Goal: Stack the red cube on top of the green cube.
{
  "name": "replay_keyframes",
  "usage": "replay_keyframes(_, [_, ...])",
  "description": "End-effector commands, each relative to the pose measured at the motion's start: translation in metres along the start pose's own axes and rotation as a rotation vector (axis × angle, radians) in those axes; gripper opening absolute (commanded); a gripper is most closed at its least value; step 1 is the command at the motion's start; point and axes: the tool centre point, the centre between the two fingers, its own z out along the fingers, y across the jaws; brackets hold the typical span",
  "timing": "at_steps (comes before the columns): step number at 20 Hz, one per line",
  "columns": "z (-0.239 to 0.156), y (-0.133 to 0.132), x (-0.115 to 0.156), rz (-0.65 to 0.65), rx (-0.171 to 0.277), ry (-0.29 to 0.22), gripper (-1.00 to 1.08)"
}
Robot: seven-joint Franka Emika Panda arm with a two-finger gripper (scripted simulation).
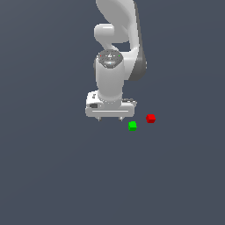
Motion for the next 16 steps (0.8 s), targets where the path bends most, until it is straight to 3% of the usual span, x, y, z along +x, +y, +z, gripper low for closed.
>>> replay_keyframes(1, [0.000,0.000,0.000,0.000,0.000,0.000,1.00])
replay_keyframes(9, [0.009,-0.023,-0.010,-0.009,0.001,0.000,1.00])
replay_keyframes(16, [0.034,-0.086,-0.037,-0.031,0.006,0.000,1.00])
